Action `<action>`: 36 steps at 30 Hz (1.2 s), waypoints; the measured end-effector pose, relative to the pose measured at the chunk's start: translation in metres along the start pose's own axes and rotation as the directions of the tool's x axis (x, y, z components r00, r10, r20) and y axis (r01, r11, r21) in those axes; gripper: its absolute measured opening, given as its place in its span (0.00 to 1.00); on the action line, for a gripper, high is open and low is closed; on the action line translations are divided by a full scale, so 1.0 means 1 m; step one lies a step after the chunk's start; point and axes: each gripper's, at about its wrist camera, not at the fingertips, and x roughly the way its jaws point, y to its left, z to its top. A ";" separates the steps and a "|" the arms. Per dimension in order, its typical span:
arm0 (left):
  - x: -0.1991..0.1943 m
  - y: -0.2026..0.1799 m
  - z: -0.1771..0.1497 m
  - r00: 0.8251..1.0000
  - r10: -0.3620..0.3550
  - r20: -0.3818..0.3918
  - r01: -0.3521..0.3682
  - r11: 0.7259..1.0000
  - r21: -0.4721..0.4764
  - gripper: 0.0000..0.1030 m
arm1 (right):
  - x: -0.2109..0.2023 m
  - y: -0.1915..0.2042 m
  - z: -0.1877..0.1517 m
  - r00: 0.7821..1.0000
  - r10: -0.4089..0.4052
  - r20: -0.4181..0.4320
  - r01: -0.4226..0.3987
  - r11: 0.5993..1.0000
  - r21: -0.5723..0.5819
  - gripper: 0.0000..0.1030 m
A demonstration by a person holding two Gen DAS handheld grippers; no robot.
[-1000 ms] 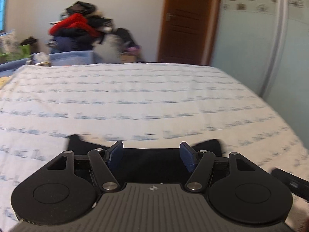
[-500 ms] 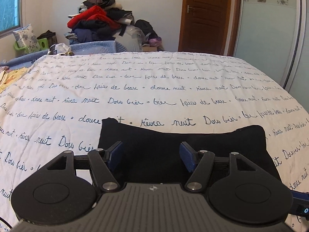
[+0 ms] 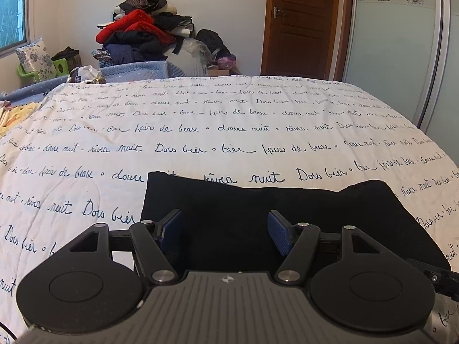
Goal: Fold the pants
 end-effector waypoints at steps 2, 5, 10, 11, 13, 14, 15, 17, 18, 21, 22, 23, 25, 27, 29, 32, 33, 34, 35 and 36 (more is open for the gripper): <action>0.008 -0.003 -0.003 1.000 0.004 -0.025 -0.004 1.000 0.019 0.66 | 0.006 -0.001 0.001 0.999 -0.017 -0.040 0.017 1.000 -0.015 0.10; 0.010 -0.004 -0.009 0.999 0.013 -0.045 -0.011 0.999 0.040 0.65 | 0.008 -0.001 0.004 0.998 -0.023 -0.058 0.023 1.000 0.003 0.13; -0.006 0.002 -0.008 1.000 -0.004 -0.014 0.004 1.000 0.019 0.66 | -0.002 0.035 0.021 0.974 -0.203 0.104 0.220 0.952 -0.211 0.18; -0.007 0.001 -0.008 1.000 -0.012 -0.015 0.012 1.000 0.018 0.66 | 0.003 0.043 0.026 0.976 -0.193 0.100 0.213 0.942 -0.258 0.18; -0.009 -0.003 -0.010 1.000 -0.022 -0.020 0.023 0.999 0.030 0.66 | 0.019 0.057 0.033 0.989 -0.138 0.051 0.147 0.930 -0.338 0.18; -0.009 -0.005 -0.011 1.000 -0.021 -0.023 0.022 0.999 0.040 0.66 | 0.031 0.062 0.035 0.993 -0.118 0.012 0.114 0.919 -0.377 0.18; -0.008 -0.007 -0.012 0.999 -0.017 -0.030 0.019 0.999 0.051 0.66 | 0.046 0.066 0.036 0.992 -0.126 -0.023 0.106 0.908 -0.406 0.18; -0.004 -0.010 -0.014 0.999 -0.012 -0.045 0.015 0.998 0.065 0.66 | 0.075 0.067 0.038 0.981 -0.183 -0.072 0.131 0.882 -0.453 0.18; -0.002 -0.011 -0.015 0.999 -0.009 -0.051 0.013 0.997 0.072 0.66 | 0.086 0.065 0.039 0.976 -0.206 -0.075 0.147 0.868 -0.474 0.17; 0.000 -0.010 -0.016 0.998 0.002 -0.057 0.002 0.997 0.072 0.66 | 0.091 0.061 0.047 0.974 -0.217 -0.062 0.169 0.884 -0.435 0.20; -0.001 -0.009 -0.016 0.999 -0.002 -0.053 0.006 0.998 0.069 0.66 | 0.086 0.061 0.046 0.978 -0.205 -0.045 0.166 0.885 -0.436 0.20; -0.001 -0.008 -0.016 0.999 -0.001 -0.051 0.005 0.998 0.068 0.66 | 0.080 0.066 0.044 0.979 -0.203 -0.027 0.170 0.877 -0.450 0.20; -0.001 -0.009 -0.017 0.999 0.002 -0.052 0.002 0.998 0.070 0.67 | 0.068 0.074 0.037 0.981 -0.193 -0.020 0.161 0.865 -0.476 0.20; 0.000 -0.012 -0.019 0.998 -0.001 -0.058 0.006 0.997 0.076 0.68 | 0.063 0.079 0.029 0.984 -0.172 -0.046 0.129 0.865 -0.486 0.21; 0.000 -0.015 -0.021 0.998 -0.004 -0.063 0.009 0.997 0.083 0.71 | 0.063 0.079 0.021 0.981 -0.177 -0.076 0.116 0.859 -0.499 0.21; -0.001 -0.020 -0.024 0.998 -0.005 -0.067 0.012 0.995 0.100 0.75 | 0.071 0.073 0.016 0.974 -0.209 -0.092 0.135 0.851 -0.507 0.23; -0.001 -0.021 -0.025 0.998 -0.004 -0.069 0.011 0.994 0.106 0.76 | 0.072 0.073 0.017 0.973 -0.212 -0.091 0.139 0.855 -0.500 0.23; -0.002 -0.023 -0.026 0.998 -0.002 -0.068 0.010 0.994 0.109 0.76 | 0.071 0.074 0.018 0.974 -0.210 -0.089 0.141 0.858 -0.493 0.23; -0.004 -0.023 -0.027 0.998 -0.002 -0.066 0.010 0.994 0.108 0.78 | 0.069 0.076 0.018 0.974 -0.210 -0.083 0.143 0.858 -0.493 0.26; -0.005 -0.023 -0.027 0.998 -0.003 -0.065 0.010 0.994 0.104 0.78 | 0.066 0.079 0.017 0.975 -0.210 -0.074 0.147 0.854 -0.499 0.34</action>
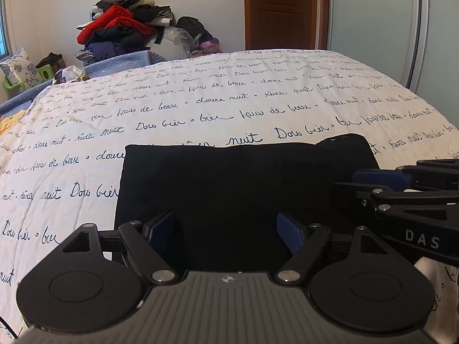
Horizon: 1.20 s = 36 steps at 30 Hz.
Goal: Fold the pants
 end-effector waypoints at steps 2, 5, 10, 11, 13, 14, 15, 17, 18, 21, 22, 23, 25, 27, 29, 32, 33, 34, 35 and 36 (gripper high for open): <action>-0.001 0.001 -0.001 1.000 0.016 -0.001 -0.016 1.000 -0.011 0.80 | -0.008 0.006 -0.001 1.000 -0.020 0.019 0.020 1.000 -0.019 0.44; -0.002 0.003 -0.003 1.000 0.019 -0.006 -0.019 0.999 -0.026 0.81 | -0.017 0.014 -0.006 0.999 -0.028 0.031 0.030 0.998 -0.055 0.45; -0.008 0.002 -0.007 0.999 0.038 -0.004 -0.038 0.999 -0.028 0.84 | -0.018 0.020 -0.014 1.000 -0.028 0.005 0.029 0.996 -0.085 0.45; -0.007 0.002 -0.008 0.999 0.040 -0.006 -0.040 0.999 -0.022 0.84 | -0.016 0.020 -0.016 0.999 -0.038 -0.004 0.038 0.995 -0.091 0.45; -0.009 0.001 -0.008 0.999 0.038 -0.007 -0.038 0.999 -0.017 0.85 | -0.016 0.018 -0.017 0.999 -0.050 -0.008 0.049 0.995 -0.090 0.45; -0.010 0.001 -0.008 0.999 0.038 -0.006 -0.038 0.999 -0.017 0.85 | -0.018 0.017 -0.017 0.999 -0.046 0.001 0.046 0.995 -0.084 0.45; -0.011 0.001 -0.008 0.999 0.038 -0.006 -0.038 0.999 -0.017 0.86 | -0.022 0.017 -0.017 0.999 -0.039 0.012 0.040 0.996 -0.076 0.45; -0.011 0.000 -0.009 0.999 0.036 -0.011 -0.036 0.999 -0.017 0.87 | -0.025 0.016 -0.016 0.999 -0.034 0.022 0.035 0.997 -0.072 0.46; -0.010 -0.001 -0.009 0.999 0.038 -0.013 -0.038 0.999 -0.015 0.87 | -0.024 0.017 -0.017 0.999 -0.037 0.015 0.038 0.996 -0.082 0.46; -0.011 -0.001 -0.011 0.999 0.040 -0.013 -0.040 0.999 -0.007 0.87 | -0.018 0.018 -0.021 0.998 -0.057 -0.016 0.055 0.993 -0.108 0.46; -0.012 0.000 -0.011 0.999 0.038 -0.013 -0.038 0.999 -0.008 0.87 | -0.019 0.018 -0.021 0.998 -0.057 -0.014 0.055 0.993 -0.106 0.46; -0.012 0.001 -0.010 0.999 0.036 -0.013 -0.036 0.999 -0.011 0.87 | -0.020 0.018 -0.021 0.999 -0.052 -0.009 0.051 0.994 -0.099 0.49; -0.012 0.002 -0.009 0.999 0.037 -0.017 -0.037 0.999 -0.014 0.87 | -0.024 0.016 -0.020 0.999 -0.041 0.002 0.041 0.996 -0.084 0.53; -0.010 0.002 -0.009 0.999 0.040 -0.019 -0.040 0.999 -0.016 0.87 | -0.026 0.015 -0.019 0.999 -0.050 0.008 0.050 0.996 -0.080 0.53; -0.010 0.001 -0.009 0.999 0.042 -0.019 -0.042 0.999 -0.015 0.87 | -0.025 0.014 -0.019 0.999 -0.054 0.004 0.054 0.995 -0.088 0.53; -0.011 0.000 -0.010 0.999 0.044 -0.018 -0.044 0.999 -0.011 0.87 | -0.025 0.015 -0.019 0.998 -0.056 -0.002 0.056 0.994 -0.090 0.53; -0.011 0.000 -0.010 0.999 0.044 -0.019 -0.044 0.999 -0.012 0.87 | -0.025 0.015 -0.020 0.998 -0.056 -0.002 0.055 0.994 -0.089 0.53; -0.012 0.000 -0.011 0.999 0.044 -0.019 -0.044 0.999 -0.012 0.88 | -0.025 0.015 -0.020 0.998 -0.056 -0.003 0.055 0.995 -0.087 0.53; -0.012 0.000 -0.011 0.999 0.044 -0.019 -0.044 0.999 -0.012 0.88 | -0.025 0.014 -0.020 0.998 -0.057 -0.003 0.056 0.995 -0.085 0.53; -0.012 0.000 -0.011 0.999 0.044 -0.019 -0.044 0.999 -0.011 0.88 | -0.025 0.013 -0.020 0.998 -0.058 -0.003 0.057 0.995 -0.083 0.53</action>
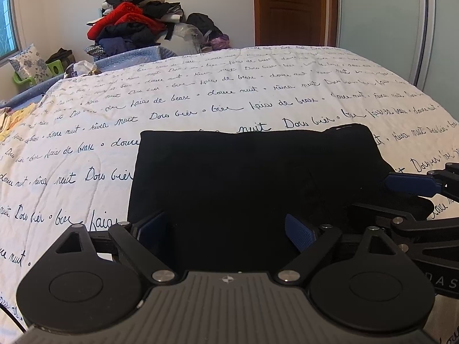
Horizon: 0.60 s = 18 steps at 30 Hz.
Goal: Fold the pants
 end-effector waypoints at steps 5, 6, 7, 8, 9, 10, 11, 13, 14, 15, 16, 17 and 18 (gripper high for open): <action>0.000 0.001 0.000 1.000 0.000 -0.002 0.000 1.000 -0.003 0.88 | -0.001 -0.003 0.002 1.000 -0.007 0.003 0.007 1.000 0.015 0.53; 0.000 0.001 0.000 1.000 0.001 -0.002 -0.001 1.000 -0.003 0.88 | -0.001 -0.003 0.002 1.000 -0.005 0.004 0.005 1.000 0.018 0.53; -0.001 0.001 -0.001 1.000 0.002 -0.002 -0.002 1.000 -0.002 0.88 | -0.001 -0.003 0.002 1.000 -0.004 0.005 0.004 1.000 0.018 0.53; -0.001 0.000 -0.001 1.000 0.002 -0.002 -0.002 1.000 -0.001 0.88 | -0.001 -0.002 0.002 1.000 -0.004 0.002 0.004 1.000 0.012 0.53; -0.001 0.000 -0.001 1.000 0.002 -0.002 -0.002 1.000 0.001 0.88 | 0.000 -0.001 0.002 1.000 -0.004 -0.002 0.004 1.000 0.003 0.53; -0.002 0.000 -0.002 1.000 0.002 -0.002 -0.002 1.000 0.002 0.88 | 0.000 0.000 0.001 1.000 -0.005 -0.006 0.005 1.000 -0.004 0.53; -0.002 0.000 -0.002 1.000 0.003 -0.003 -0.003 1.000 0.003 0.88 | 0.001 0.001 0.001 1.000 -0.004 -0.008 0.004 1.000 -0.005 0.53; -0.002 0.000 -0.001 1.000 0.003 -0.004 -0.003 1.000 0.001 0.88 | 0.001 0.000 0.001 1.000 -0.003 -0.007 0.003 1.000 0.002 0.53; -0.002 0.001 -0.001 1.000 0.003 -0.005 -0.003 1.000 0.000 0.88 | 0.000 -0.001 0.001 1.000 -0.006 -0.004 0.006 1.000 0.005 0.54; -0.002 0.001 -0.001 1.000 0.003 -0.005 -0.003 1.000 -0.001 0.88 | -0.001 -0.001 0.001 1.000 -0.009 0.001 0.009 1.000 0.009 0.54; -0.002 0.001 -0.001 1.000 0.004 -0.006 -0.004 1.000 -0.002 0.88 | -0.002 -0.002 0.002 1.000 -0.010 0.006 0.010 1.000 0.011 0.54; -0.002 0.001 -0.001 1.000 0.004 -0.007 -0.004 1.000 -0.002 0.88 | -0.002 -0.003 0.002 1.000 -0.011 0.009 0.011 1.000 0.012 0.54; -0.003 0.001 -0.001 1.000 0.005 -0.007 -0.005 1.000 -0.003 0.88 | -0.003 -0.003 0.002 1.000 -0.013 0.010 0.012 1.000 0.013 0.54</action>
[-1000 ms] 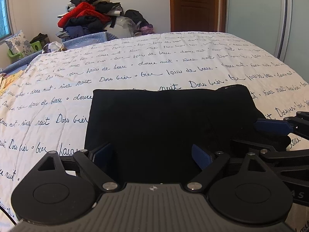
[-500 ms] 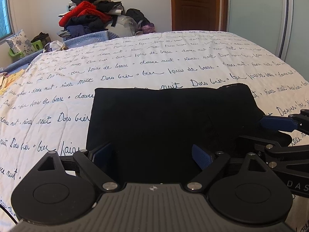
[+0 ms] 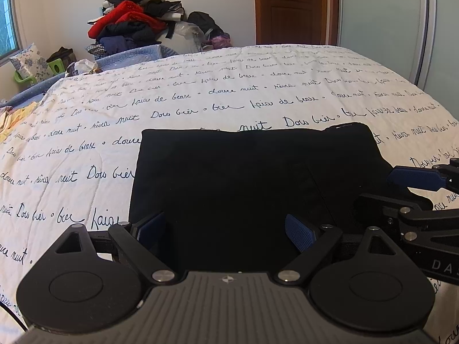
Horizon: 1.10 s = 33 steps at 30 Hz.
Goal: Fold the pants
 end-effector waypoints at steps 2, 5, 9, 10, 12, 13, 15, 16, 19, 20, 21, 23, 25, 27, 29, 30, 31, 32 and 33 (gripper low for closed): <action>-0.001 0.000 0.000 1.000 0.000 0.000 0.000 1.000 0.000 0.88 | 0.000 -0.001 0.000 1.000 -0.005 -0.001 0.005 1.000 0.001 0.54; -0.001 0.000 0.000 1.000 0.002 0.000 -0.002 1.000 0.001 0.88 | 0.000 -0.003 -0.001 1.000 -0.004 -0.004 0.005 1.000 0.010 0.54; -0.003 0.000 -0.001 1.000 0.008 0.000 -0.008 1.000 0.000 0.88 | -0.001 -0.002 -0.001 1.000 -0.003 -0.004 0.003 1.000 0.005 0.54; -0.003 0.000 -0.001 1.000 0.008 -0.001 -0.008 1.000 -0.001 0.88 | -0.001 -0.002 -0.001 1.000 -0.003 -0.004 0.003 1.000 0.002 0.54; -0.004 0.000 -0.002 1.000 0.008 -0.002 -0.008 1.000 -0.003 0.88 | -0.002 0.000 -0.001 1.000 -0.004 -0.004 0.004 1.000 -0.003 0.54; -0.004 0.000 -0.002 1.000 0.008 -0.003 -0.008 1.000 -0.004 0.88 | -0.002 0.001 -0.001 1.000 -0.004 -0.003 0.004 1.000 -0.005 0.54; -0.005 0.000 -0.002 1.000 0.006 -0.004 -0.006 1.000 -0.007 0.88 | -0.003 0.001 -0.001 1.000 -0.005 -0.003 0.005 1.000 -0.005 0.54; -0.006 0.000 -0.002 1.000 0.004 -0.005 -0.004 1.000 -0.009 0.88 | -0.003 0.001 -0.001 1.000 -0.005 -0.002 0.005 1.000 -0.004 0.55; -0.007 0.002 -0.001 1.000 0.000 -0.008 0.000 1.000 -0.015 0.88 | -0.004 0.000 -0.001 1.000 -0.012 0.002 0.012 1.000 -0.003 0.60; -0.007 0.002 -0.001 1.000 0.000 -0.007 0.000 1.000 -0.016 0.88 | -0.004 0.000 -0.001 1.000 -0.013 0.003 0.013 1.000 -0.001 0.60; -0.007 0.003 -0.001 1.000 0.001 -0.007 -0.002 1.000 -0.017 0.88 | -0.004 -0.001 0.000 1.000 -0.013 0.003 0.013 1.000 0.001 0.60; -0.006 0.002 0.000 1.000 0.006 -0.008 -0.006 1.000 -0.019 0.88 | -0.004 -0.002 0.000 1.000 -0.016 0.002 0.016 1.000 0.003 0.60; -0.006 0.004 0.000 1.000 0.007 -0.010 -0.008 1.000 -0.022 0.88 | -0.004 -0.002 -0.001 1.000 -0.017 0.001 0.017 1.000 0.006 0.60; -0.006 0.005 0.000 1.000 0.009 -0.011 -0.009 1.000 -0.022 0.88 | -0.003 -0.002 -0.001 1.000 -0.014 0.000 0.014 1.000 0.009 0.60; -0.005 0.005 0.000 1.000 0.009 -0.011 -0.009 1.000 -0.022 0.88 | -0.003 -0.002 -0.001 1.000 -0.010 0.000 0.010 1.000 0.011 0.60; -0.005 0.005 0.001 1.000 0.009 -0.012 -0.009 1.000 -0.021 0.88 | -0.003 -0.002 -0.001 1.000 -0.009 -0.001 0.009 1.000 0.010 0.60; -0.005 0.006 0.001 1.000 0.009 -0.012 -0.009 1.000 -0.022 0.88 | -0.003 -0.002 -0.001 1.000 -0.010 -0.002 0.010 1.000 0.009 0.60; -0.005 0.006 0.001 1.000 0.009 -0.012 -0.009 1.000 -0.021 0.88 | -0.002 -0.002 0.000 1.000 -0.010 -0.003 0.010 1.000 0.009 0.60; -0.005 0.006 0.001 1.000 0.009 -0.012 -0.009 1.000 -0.021 0.88 | -0.002 -0.002 0.000 1.000 -0.010 -0.004 0.010 1.000 0.010 0.60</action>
